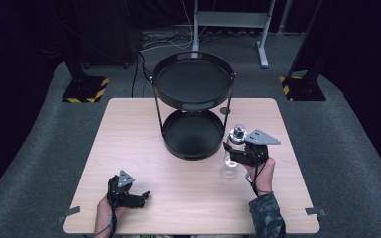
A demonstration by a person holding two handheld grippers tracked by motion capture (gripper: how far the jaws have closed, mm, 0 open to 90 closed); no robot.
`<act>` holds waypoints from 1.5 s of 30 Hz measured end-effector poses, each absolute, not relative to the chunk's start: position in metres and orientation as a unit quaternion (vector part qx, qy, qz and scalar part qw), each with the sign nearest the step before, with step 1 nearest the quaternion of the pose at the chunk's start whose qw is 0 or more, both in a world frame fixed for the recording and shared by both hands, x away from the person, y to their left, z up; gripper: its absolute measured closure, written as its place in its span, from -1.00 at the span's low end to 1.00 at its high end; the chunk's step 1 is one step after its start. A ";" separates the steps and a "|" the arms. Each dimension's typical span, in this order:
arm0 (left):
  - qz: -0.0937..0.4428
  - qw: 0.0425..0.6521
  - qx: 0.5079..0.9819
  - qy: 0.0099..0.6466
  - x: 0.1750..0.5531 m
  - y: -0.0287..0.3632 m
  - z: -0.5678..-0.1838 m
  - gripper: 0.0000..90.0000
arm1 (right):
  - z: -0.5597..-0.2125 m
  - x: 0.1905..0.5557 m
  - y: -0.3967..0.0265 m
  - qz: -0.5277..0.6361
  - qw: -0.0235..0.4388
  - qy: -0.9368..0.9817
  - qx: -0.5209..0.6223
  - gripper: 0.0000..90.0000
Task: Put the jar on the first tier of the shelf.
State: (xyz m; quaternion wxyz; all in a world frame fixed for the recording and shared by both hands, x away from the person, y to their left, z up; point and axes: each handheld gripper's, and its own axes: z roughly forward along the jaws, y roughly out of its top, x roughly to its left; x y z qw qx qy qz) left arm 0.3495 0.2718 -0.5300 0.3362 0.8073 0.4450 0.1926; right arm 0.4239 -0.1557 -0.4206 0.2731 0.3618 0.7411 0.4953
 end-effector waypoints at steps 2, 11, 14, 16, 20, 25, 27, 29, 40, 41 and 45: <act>0.193 0.336 0.807 0.445 0.349 0.272 -0.530 -0.99 | -0.420 0.425 -0.153 0.495 0.272 0.742 0.360 -0.32; 0.193 0.336 0.807 0.445 0.349 0.272 -0.530 -0.99 | -0.415 0.430 -0.145 0.494 0.271 0.748 0.351 -0.32; 0.193 0.335 0.808 0.444 0.349 0.272 -0.530 -0.99 | -0.414 0.431 -0.144 0.494 0.270 0.749 0.350 -0.32; 0.193 0.336 0.808 0.444 0.349 0.272 -0.530 -0.99 | -0.413 0.433 -0.142 0.494 0.269 0.750 0.349 -0.32; 0.193 0.335 0.808 0.444 0.349 0.272 -0.530 -0.99 | -0.412 0.435 -0.139 0.494 0.268 0.751 0.346 -0.32; 0.194 0.335 0.808 0.444 0.349 0.272 -0.530 -0.99 | -0.408 0.438 -0.135 0.495 0.267 0.753 0.341 -0.32; 0.193 0.335 0.808 0.444 0.349 0.272 -0.530 -0.99 | -0.407 0.439 -0.133 0.496 0.267 0.753 0.341 -0.32; 0.194 0.335 0.808 0.444 0.349 0.272 -0.530 -0.99 | -0.406 0.440 -0.132 0.497 0.266 0.753 0.339 -0.32; 0.193 0.336 0.808 0.444 0.349 0.272 -0.530 -0.99 | -0.400 0.447 -0.123 0.498 0.264 0.757 0.331 -0.32; 0.193 0.336 0.808 0.444 0.349 0.272 -0.530 -0.99 | -0.400 0.449 -0.121 0.497 0.263 0.758 0.330 -0.32; 0.193 0.336 0.808 0.445 0.349 0.272 -0.530 -0.99 | -0.399 0.450 -0.119 0.497 0.262 0.759 0.329 -0.32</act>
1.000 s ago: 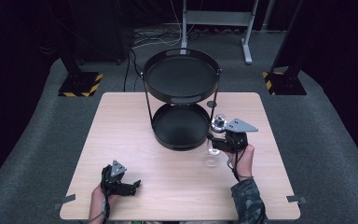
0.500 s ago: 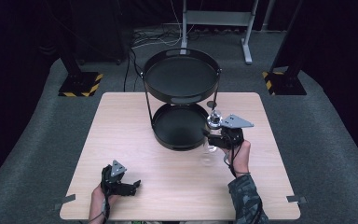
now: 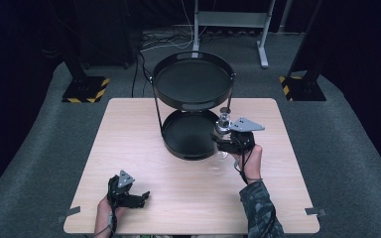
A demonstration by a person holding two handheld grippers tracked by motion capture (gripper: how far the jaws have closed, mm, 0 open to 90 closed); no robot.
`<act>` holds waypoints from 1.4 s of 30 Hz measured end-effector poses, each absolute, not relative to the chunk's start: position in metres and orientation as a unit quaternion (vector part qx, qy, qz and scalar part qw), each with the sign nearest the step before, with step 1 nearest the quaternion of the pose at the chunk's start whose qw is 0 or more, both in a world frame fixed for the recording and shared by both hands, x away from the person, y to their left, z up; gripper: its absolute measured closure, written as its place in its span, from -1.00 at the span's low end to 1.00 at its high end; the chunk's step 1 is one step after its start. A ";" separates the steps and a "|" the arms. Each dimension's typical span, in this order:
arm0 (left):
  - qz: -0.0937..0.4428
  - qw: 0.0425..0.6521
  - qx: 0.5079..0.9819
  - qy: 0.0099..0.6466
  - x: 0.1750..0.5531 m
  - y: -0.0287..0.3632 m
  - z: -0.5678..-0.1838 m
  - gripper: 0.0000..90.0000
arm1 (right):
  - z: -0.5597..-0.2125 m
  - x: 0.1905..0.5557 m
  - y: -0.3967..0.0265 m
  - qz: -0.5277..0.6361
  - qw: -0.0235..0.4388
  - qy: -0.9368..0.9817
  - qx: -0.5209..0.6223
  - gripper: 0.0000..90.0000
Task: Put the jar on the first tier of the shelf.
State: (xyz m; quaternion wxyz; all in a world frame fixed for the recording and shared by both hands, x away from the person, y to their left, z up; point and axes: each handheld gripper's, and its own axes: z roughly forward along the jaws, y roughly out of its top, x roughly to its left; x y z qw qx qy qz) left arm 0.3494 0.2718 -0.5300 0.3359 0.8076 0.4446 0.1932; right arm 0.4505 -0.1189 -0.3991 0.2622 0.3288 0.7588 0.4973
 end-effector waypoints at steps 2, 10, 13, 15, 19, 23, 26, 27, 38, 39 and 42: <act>0.193 0.336 0.808 0.445 0.349 0.272 -0.530 -0.99 | -0.398 0.453 -0.116 0.499 0.260 0.759 0.328 -0.32; 0.193 0.336 0.808 0.445 0.349 0.272 -0.530 -0.99 | -0.398 0.459 -0.108 0.499 0.256 0.762 0.323 -0.32; 0.193 0.336 0.808 0.445 0.349 0.272 -0.530 -0.99 | -0.398 0.461 -0.105 0.500 0.255 0.763 0.321 -0.32; 0.193 0.335 0.808 0.444 0.349 0.272 -0.530 -0.99 | -0.398 0.463 -0.103 0.500 0.254 0.764 0.320 -0.32; 0.193 0.335 0.808 0.444 0.349 0.272 -0.530 -0.99 | -0.398 0.466 -0.099 0.500 0.252 0.765 0.318 -0.32; 0.194 0.335 0.808 0.444 0.349 0.272 -0.530 -0.99 | -0.398 0.469 -0.095 0.503 0.250 0.765 0.316 -0.32; 0.194 0.335 0.809 0.443 0.349 0.272 -0.530 -0.99 | -0.399 0.471 -0.092 0.504 0.248 0.765 0.316 -0.32; 0.194 0.335 0.808 0.444 0.349 0.272 -0.530 -0.99 | -0.399 0.472 -0.092 0.504 0.249 0.765 0.314 -0.32; 0.194 0.335 0.808 0.444 0.349 0.272 -0.530 -0.99 | -0.400 0.479 -0.084 0.506 0.243 0.766 0.314 -0.32; 0.194 0.335 0.808 0.444 0.349 0.272 -0.530 -0.99 | -0.400 0.479 -0.083 0.505 0.243 0.767 0.313 -0.32; 0.194 0.335 0.808 0.444 0.349 0.272 -0.530 -0.99 | -0.401 0.482 -0.081 0.506 0.241 0.767 0.313 -0.32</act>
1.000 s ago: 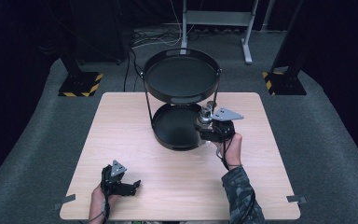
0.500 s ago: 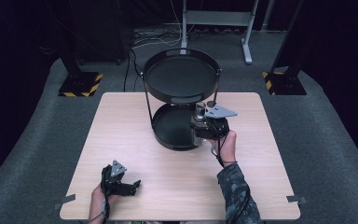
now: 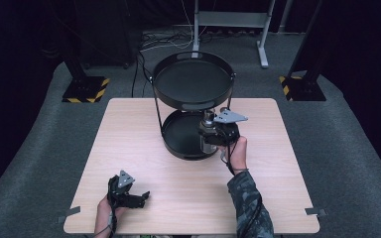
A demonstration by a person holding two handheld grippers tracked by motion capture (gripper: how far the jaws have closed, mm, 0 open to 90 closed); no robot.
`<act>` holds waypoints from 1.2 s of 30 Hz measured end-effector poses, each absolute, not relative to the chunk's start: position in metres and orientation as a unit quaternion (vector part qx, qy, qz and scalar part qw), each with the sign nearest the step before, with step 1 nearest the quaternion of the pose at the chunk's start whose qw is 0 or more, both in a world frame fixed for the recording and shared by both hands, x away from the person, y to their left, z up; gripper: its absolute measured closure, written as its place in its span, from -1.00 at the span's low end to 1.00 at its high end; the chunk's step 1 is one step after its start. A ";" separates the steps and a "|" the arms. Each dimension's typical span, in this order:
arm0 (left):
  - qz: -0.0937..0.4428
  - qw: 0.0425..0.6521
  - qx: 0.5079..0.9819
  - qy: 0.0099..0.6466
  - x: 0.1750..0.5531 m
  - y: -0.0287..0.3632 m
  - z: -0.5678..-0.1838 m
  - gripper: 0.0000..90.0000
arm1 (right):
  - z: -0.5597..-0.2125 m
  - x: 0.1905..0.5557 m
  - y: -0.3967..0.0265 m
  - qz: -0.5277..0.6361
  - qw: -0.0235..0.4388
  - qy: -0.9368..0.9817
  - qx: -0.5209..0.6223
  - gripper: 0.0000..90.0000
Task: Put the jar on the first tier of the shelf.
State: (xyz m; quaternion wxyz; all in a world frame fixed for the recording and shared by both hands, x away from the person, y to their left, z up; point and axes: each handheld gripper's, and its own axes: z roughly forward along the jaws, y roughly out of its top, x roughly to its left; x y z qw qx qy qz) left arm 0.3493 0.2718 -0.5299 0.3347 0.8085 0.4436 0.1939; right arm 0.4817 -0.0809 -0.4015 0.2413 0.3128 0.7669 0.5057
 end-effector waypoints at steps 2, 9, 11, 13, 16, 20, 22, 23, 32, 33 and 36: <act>0.194 0.335 0.808 0.443 0.349 0.272 -0.530 -0.99 | -0.402 0.483 -0.080 0.506 0.241 0.767 0.312 -0.32; 0.194 0.335 0.808 0.444 0.349 0.272 -0.530 -0.99 | -0.406 0.487 -0.073 0.509 0.236 0.767 0.313 -0.32; 0.194 0.335 0.809 0.444 0.349 0.272 -0.530 -0.99 | -0.407 0.489 -0.071 0.509 0.237 0.767 0.312 -0.32; 0.194 0.335 0.808 0.443 0.349 0.272 -0.530 -0.99 | -0.407 0.490 -0.069 0.509 0.237 0.766 0.312 -0.32; 0.194 0.335 0.808 0.443 0.349 0.272 -0.530 -0.99 | -0.409 0.492 -0.067 0.512 0.235 0.765 0.313 -0.32; 0.194 0.335 0.808 0.443 0.349 0.272 -0.530 -0.99 | -0.410 0.493 -0.063 0.510 0.234 0.766 0.314 -0.32; 0.194 0.335 0.808 0.443 0.349 0.272 -0.530 -0.99 | -0.412 0.494 -0.061 0.510 0.234 0.765 0.316 -0.32; 0.194 0.335 0.808 0.443 0.349 0.272 -0.530 -0.99 | -0.413 0.495 -0.061 0.510 0.233 0.765 0.316 -0.32; 0.195 0.335 0.808 0.443 0.349 0.272 -0.530 -0.99 | -0.421 0.501 -0.054 0.507 0.232 0.765 0.321 -0.32; 0.195 0.335 0.808 0.443 0.349 0.272 -0.530 -0.99 | -0.421 0.501 -0.053 0.507 0.232 0.765 0.322 -0.32; 0.195 0.335 0.808 0.443 0.349 0.272 -0.530 -0.99 | -0.423 0.503 -0.052 0.506 0.234 0.765 0.322 -0.32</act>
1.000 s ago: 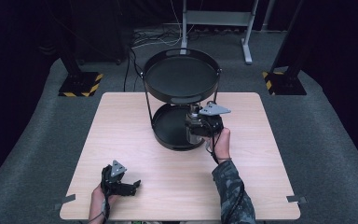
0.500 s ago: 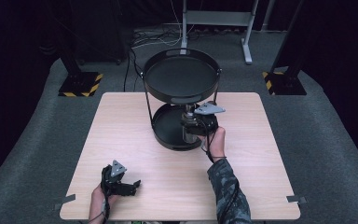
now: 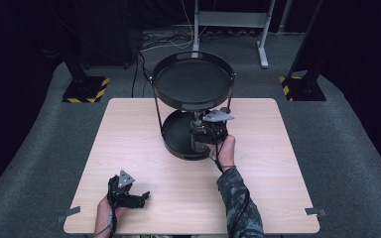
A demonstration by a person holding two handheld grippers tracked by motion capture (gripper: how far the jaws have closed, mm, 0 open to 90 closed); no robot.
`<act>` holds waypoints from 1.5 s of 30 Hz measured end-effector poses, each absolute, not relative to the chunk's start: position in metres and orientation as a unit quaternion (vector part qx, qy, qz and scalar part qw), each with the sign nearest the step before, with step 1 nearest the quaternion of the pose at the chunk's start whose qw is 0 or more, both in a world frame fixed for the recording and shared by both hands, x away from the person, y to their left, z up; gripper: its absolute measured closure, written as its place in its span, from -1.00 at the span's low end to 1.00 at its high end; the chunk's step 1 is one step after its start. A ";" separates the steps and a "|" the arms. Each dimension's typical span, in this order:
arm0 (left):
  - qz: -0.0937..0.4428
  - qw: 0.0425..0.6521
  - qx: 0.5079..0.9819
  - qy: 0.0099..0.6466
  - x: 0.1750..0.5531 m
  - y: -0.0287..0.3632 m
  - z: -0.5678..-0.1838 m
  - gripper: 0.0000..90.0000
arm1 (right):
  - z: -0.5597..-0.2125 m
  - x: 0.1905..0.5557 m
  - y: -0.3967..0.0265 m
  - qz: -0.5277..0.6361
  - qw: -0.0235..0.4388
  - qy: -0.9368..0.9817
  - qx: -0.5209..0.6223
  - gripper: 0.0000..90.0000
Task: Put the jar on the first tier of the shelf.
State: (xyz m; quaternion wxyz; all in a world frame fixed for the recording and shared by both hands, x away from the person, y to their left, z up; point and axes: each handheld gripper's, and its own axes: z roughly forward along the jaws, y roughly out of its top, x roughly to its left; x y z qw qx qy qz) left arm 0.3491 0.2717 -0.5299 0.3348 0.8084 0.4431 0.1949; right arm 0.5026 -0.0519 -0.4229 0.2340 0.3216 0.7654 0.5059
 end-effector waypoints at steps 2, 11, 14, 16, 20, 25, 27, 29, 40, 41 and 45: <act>0.195 0.335 0.808 0.443 0.349 0.272 -0.530 -0.99 | -0.424 0.504 -0.051 0.506 0.234 0.765 0.323 -0.32; 0.196 0.334 0.809 0.443 0.349 0.272 -0.530 -0.99 | -0.432 0.509 -0.050 0.506 0.236 0.762 0.329 -0.32; 0.195 0.335 0.808 0.443 0.349 0.272 -0.530 -0.99 | -0.434 0.511 -0.050 0.505 0.238 0.760 0.333 -0.32; 0.195 0.334 0.809 0.443 0.349 0.272 -0.530 -0.99 | -0.436 0.512 -0.049 0.507 0.238 0.758 0.334 -0.32; 0.195 0.334 0.809 0.443 0.349 0.272 -0.530 -0.99 | -0.439 0.515 -0.047 0.507 0.239 0.756 0.338 -0.32; 0.195 0.335 0.808 0.443 0.349 0.272 -0.530 -0.99 | -0.442 0.518 -0.044 0.506 0.238 0.756 0.341 -0.32; 0.195 0.335 0.808 0.443 0.349 0.272 -0.530 -0.99 | -0.443 0.519 -0.043 0.505 0.238 0.756 0.343 -0.32; 0.195 0.335 0.808 0.443 0.349 0.272 -0.530 -0.99 | -0.444 0.520 -0.042 0.505 0.238 0.755 0.344 -0.32; 0.195 0.334 0.809 0.443 0.349 0.272 -0.530 -0.99 | -0.449 0.526 -0.035 0.501 0.236 0.755 0.351 -0.32; 0.195 0.334 0.809 0.443 0.349 0.272 -0.530 -0.99 | -0.450 0.526 -0.034 0.500 0.235 0.755 0.352 -0.32; 0.194 0.335 0.809 0.443 0.349 0.272 -0.530 -0.99 | -0.452 0.528 -0.032 0.496 0.233 0.759 0.352 -0.32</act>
